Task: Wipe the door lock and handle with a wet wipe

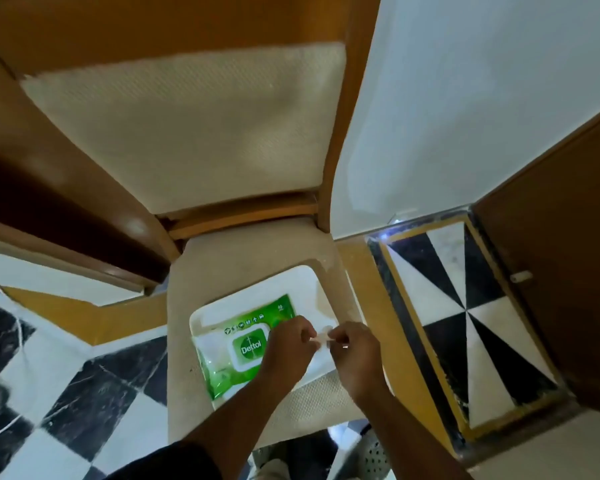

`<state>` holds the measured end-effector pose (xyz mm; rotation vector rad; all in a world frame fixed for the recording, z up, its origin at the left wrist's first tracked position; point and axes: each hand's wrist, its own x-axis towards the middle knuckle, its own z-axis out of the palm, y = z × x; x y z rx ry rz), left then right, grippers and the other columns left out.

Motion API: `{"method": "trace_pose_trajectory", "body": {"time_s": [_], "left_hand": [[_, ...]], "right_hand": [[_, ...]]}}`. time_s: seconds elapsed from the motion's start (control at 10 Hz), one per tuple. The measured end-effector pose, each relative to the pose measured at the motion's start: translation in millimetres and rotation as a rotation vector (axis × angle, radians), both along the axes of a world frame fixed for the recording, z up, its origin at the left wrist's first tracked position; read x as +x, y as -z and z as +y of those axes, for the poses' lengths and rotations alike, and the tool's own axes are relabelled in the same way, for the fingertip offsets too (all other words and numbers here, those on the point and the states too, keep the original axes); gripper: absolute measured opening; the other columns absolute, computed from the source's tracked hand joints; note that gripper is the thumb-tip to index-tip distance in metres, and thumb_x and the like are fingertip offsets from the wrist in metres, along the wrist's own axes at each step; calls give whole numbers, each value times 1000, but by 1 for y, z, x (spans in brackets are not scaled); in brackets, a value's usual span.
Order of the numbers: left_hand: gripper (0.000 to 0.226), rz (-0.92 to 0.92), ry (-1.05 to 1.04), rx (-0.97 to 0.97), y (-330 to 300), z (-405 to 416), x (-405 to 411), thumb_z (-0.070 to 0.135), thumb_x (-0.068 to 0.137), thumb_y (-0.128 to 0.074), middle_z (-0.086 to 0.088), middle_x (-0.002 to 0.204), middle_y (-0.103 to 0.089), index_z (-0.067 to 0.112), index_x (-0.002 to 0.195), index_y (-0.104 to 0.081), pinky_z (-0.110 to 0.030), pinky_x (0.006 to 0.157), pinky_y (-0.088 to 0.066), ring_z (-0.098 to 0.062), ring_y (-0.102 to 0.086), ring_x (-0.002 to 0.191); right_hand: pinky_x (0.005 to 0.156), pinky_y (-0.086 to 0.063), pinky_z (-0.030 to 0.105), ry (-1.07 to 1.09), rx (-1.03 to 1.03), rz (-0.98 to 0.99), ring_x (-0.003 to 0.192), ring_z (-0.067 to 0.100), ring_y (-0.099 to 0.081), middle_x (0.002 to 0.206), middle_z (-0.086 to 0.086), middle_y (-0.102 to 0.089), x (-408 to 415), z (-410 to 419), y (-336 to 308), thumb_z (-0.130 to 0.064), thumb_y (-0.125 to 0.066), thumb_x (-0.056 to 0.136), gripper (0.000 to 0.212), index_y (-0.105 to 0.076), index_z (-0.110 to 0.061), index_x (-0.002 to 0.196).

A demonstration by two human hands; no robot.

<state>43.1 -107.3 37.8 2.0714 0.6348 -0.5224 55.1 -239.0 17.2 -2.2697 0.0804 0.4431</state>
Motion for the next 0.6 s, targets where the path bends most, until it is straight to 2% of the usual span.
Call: {"method": "trace_pose_trajectory", "body": {"time_s": [0.1,0.2,0.3,0.4,0.5,0.6], "left_hand": [[15,-16,28,81,29,1,6,3,83,-67,-13,103,-71,5,98,-71,-14,68,-35,-17,-59,86],[28,17,35,113,29,0,3,2,86,-59,-14,115,-69,4,112,-68,-26,88,-44,-25,-62,106],[30,19,86,111,12,2,-4,6,88,-58,-12,120,-68,6,117,-67,-29,93,-44,-24,-61,110],[28,1,160,109,-9,5,-9,12,87,-64,-12,120,-67,8,115,-66,-35,97,-47,-26,-61,109],[32,-16,309,178,-50,0,-13,20,88,-65,-12,125,-63,12,119,-64,-34,98,-44,-26,-58,115],[38,-42,495,250,-98,-12,-12,30,88,-66,-7,132,-59,16,123,-60,-34,107,-39,-24,-53,123]], "right_hand": [[92,-49,19,21,8,105,92,12,-63,103,5,-69,1,-3,19,1,-64,86,20,-70,-10,101],[100,-37,17,-11,6,197,114,15,-58,124,2,-65,-7,-11,23,-6,-59,91,29,-66,-13,118],[101,-32,16,-31,18,229,122,12,-54,132,-2,-60,-14,-21,1,-14,-55,95,32,-60,-17,126],[102,-33,19,-36,-13,218,124,16,-52,135,2,-58,-18,-42,-30,-17,-55,95,36,-56,-14,131],[104,-38,24,11,-75,233,122,20,-53,133,6,-58,-27,-75,-70,-32,-58,93,44,-54,-10,131],[96,-46,31,42,-201,225,111,23,-59,122,10,-63,-30,-118,-108,-44,-57,89,53,-56,-10,129]]}}
